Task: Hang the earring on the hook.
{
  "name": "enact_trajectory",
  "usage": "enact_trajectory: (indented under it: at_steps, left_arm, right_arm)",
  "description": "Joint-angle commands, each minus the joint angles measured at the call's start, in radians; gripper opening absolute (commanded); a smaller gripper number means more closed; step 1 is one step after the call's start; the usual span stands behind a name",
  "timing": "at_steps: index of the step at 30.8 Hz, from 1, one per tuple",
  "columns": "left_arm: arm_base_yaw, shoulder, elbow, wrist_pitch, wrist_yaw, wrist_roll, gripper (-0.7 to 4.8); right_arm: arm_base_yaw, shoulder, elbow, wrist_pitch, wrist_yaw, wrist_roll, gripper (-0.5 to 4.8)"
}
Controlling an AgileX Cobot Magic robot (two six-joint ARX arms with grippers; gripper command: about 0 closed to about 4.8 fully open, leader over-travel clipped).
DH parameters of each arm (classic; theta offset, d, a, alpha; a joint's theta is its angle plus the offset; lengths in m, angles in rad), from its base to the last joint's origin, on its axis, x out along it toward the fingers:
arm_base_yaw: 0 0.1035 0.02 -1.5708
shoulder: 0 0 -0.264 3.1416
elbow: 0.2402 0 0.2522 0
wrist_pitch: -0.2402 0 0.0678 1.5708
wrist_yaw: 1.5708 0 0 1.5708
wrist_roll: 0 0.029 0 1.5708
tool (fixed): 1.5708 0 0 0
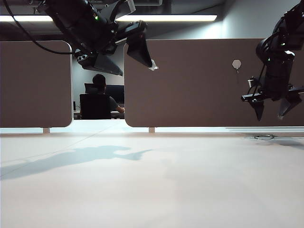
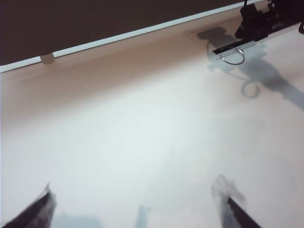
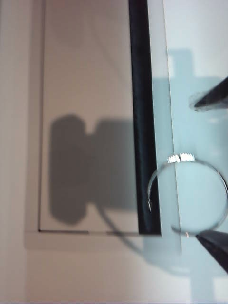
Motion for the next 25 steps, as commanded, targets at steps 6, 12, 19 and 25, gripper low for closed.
enact_trajectory:
  at_steps: [6,12,19,25]
  left_arm:
    - [0.0,-0.004,0.005,0.003,0.004,0.012,4.79]
    - [0.0,-0.004,0.005,0.003,0.003,0.013,4.79]
    - [0.0,-0.004,0.005,-0.003,-0.001,0.02,4.79]
    - [0.0,-0.004,0.005,-0.004,-0.015,0.023,4.79]
  right_arm:
    - [-0.029,0.013,0.002,-0.03,0.016,-0.016,3.28]
    - [-0.029,0.047,-0.006,-0.044,-0.008,-0.017,3.28]
    - [-0.031,0.087,-0.01,-0.042,-0.006,-0.02,3.28]
    - [-0.031,0.099,-0.01,-0.029,-0.003,-0.02,2.88]
